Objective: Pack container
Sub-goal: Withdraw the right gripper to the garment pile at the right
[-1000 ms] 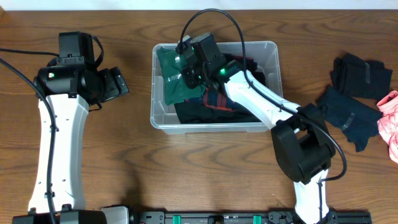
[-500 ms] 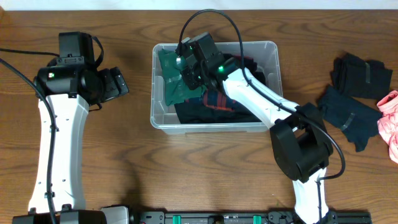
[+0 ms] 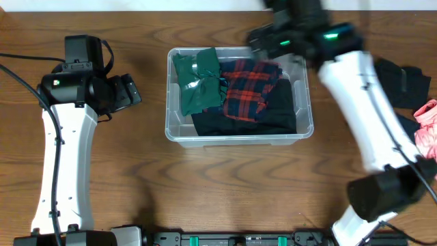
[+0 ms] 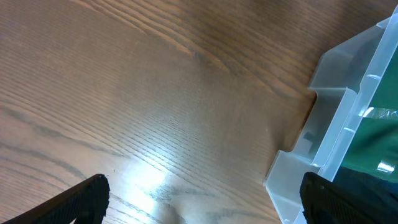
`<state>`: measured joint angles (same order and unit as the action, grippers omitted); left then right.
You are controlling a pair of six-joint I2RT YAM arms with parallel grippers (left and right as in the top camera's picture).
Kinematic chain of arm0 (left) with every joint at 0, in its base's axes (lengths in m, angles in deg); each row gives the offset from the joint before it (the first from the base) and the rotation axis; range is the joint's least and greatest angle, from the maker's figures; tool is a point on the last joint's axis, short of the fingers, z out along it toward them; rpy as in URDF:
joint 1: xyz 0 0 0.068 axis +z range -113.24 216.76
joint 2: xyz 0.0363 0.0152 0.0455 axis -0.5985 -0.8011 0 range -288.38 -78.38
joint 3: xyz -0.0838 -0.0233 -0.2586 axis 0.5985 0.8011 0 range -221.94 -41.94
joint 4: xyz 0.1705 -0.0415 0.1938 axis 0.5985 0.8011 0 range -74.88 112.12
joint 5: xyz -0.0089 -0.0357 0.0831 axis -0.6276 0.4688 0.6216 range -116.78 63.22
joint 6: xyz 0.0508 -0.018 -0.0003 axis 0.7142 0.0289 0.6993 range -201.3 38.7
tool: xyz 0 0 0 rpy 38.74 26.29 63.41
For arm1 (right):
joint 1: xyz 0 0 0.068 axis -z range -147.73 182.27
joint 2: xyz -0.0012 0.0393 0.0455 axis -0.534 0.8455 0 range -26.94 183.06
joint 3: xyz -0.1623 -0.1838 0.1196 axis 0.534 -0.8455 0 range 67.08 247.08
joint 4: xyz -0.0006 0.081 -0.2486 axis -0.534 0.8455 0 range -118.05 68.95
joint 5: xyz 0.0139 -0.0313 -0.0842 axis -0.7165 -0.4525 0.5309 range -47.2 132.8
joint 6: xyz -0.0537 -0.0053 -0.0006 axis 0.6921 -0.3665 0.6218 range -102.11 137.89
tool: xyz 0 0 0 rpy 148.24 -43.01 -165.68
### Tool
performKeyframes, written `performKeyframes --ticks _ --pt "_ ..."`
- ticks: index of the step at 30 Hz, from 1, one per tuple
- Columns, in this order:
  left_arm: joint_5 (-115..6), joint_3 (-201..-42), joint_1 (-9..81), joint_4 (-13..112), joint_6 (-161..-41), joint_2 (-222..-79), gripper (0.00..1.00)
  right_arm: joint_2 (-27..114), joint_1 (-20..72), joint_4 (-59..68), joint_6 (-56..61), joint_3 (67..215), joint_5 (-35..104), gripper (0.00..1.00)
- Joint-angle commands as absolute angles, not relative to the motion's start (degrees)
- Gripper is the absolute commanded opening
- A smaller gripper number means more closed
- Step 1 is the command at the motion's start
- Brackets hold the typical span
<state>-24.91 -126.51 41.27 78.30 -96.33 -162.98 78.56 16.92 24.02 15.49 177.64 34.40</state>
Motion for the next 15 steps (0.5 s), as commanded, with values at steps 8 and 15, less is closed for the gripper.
performKeyframes --ticks 8,15 --pt "-24.6 -126.4 41.6 78.5 -96.4 -163.4 0.98 79.6 43.1 27.9 12.2 176.0 32.9 0.99" --pt "-24.7 -126.4 41.6 78.5 -96.4 -163.4 0.98 82.4 55.5 24.8 17.9 174.8 31.9 0.99"
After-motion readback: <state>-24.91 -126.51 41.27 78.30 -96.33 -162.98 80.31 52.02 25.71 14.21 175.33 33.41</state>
